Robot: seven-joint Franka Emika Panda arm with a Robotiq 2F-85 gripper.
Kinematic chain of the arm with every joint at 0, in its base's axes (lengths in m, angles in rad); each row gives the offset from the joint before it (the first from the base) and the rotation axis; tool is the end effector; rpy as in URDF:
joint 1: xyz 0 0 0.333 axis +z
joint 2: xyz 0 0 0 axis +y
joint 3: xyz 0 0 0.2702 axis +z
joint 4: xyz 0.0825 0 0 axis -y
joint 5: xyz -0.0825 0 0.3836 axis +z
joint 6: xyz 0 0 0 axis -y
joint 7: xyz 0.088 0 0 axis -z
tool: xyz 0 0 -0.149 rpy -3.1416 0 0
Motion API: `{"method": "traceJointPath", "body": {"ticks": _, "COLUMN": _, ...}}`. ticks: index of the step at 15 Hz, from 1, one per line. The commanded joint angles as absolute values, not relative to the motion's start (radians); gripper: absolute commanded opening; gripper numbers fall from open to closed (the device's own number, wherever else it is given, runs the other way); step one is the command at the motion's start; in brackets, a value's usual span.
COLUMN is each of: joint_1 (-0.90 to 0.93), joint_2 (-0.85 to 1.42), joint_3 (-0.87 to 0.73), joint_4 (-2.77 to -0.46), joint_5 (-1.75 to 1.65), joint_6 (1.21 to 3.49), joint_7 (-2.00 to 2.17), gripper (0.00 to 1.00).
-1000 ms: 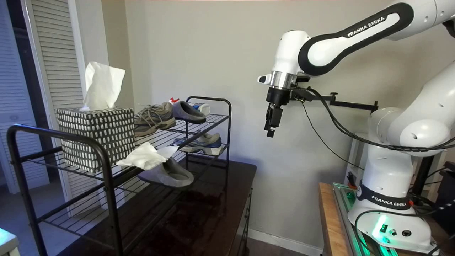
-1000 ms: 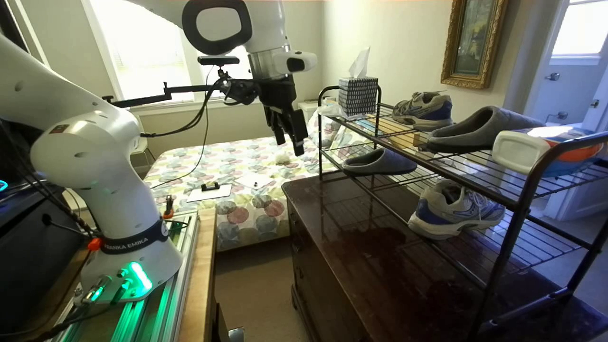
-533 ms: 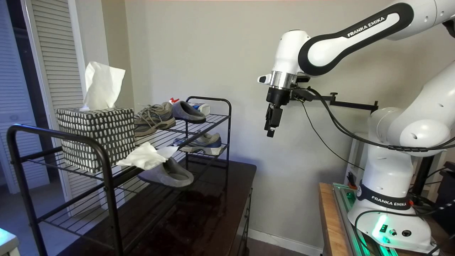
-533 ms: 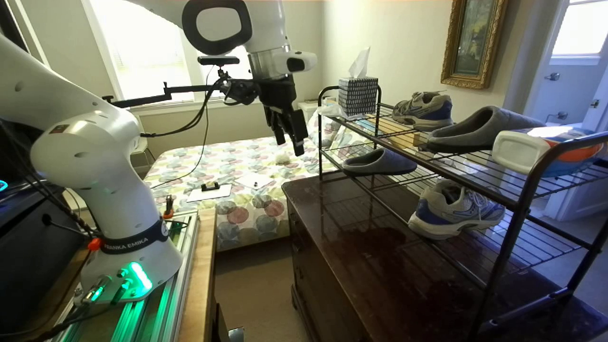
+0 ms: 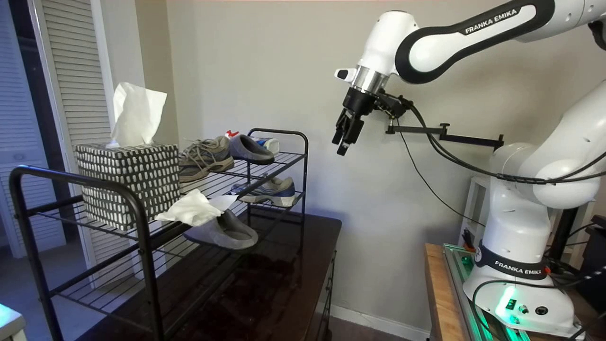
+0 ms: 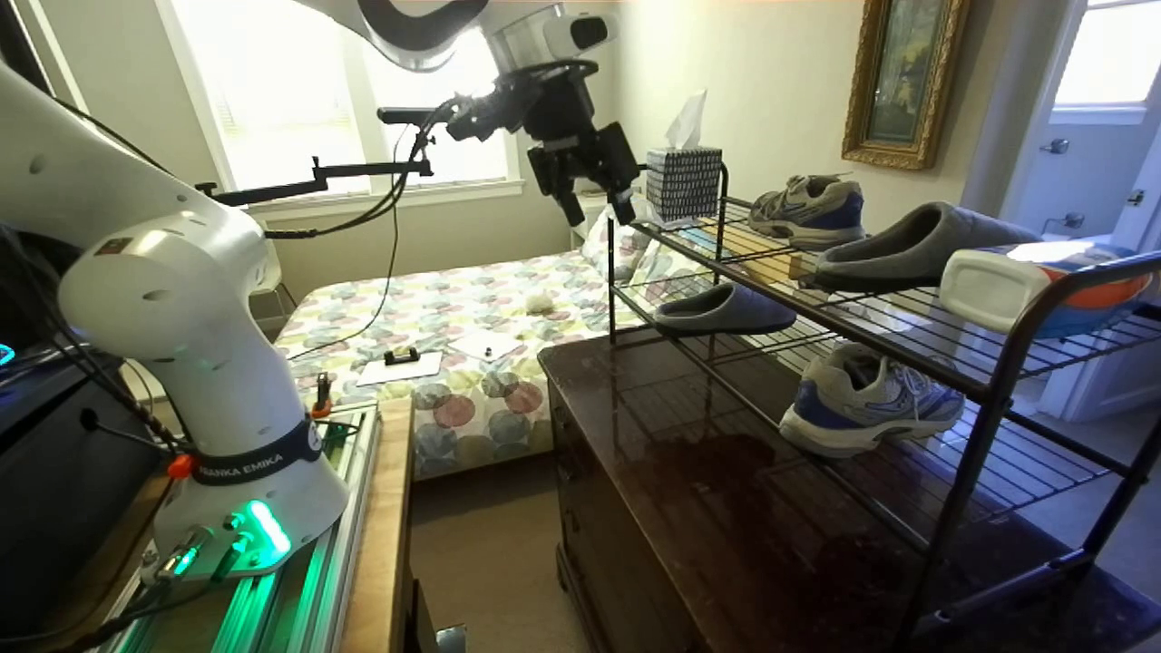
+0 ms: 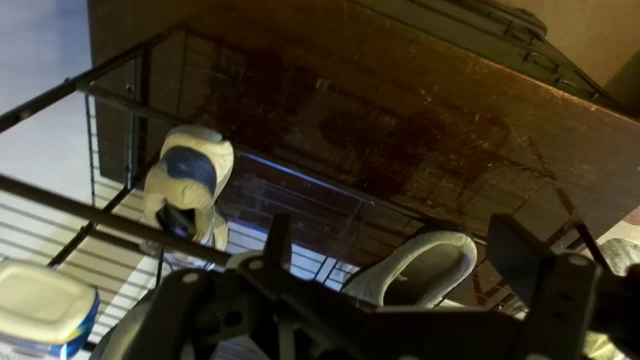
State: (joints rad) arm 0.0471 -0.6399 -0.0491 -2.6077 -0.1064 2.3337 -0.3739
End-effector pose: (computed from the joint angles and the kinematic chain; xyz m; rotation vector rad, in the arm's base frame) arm 0.4262 -0.0042 0.4189 2.9002 0.6417 0.5237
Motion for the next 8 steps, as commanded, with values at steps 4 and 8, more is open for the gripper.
{"method": "traceJointPath", "body": {"ticks": 4, "joint_1": 0.101, "joint_2": -0.482, "joint_3": -0.071, "joint_4": -2.344, "joint_5": -0.194, "joint_6": 2.374, "joint_7": -0.557, "gripper": 1.00}}
{"method": "traceJointPath", "body": {"ticks": 8, "joint_1": 0.166, "joint_2": -0.350, "joint_3": -0.079, "joint_4": -2.153, "joint_5": -0.153, "joint_6": 2.312, "joint_7": -0.744, "gripper": 1.00}}
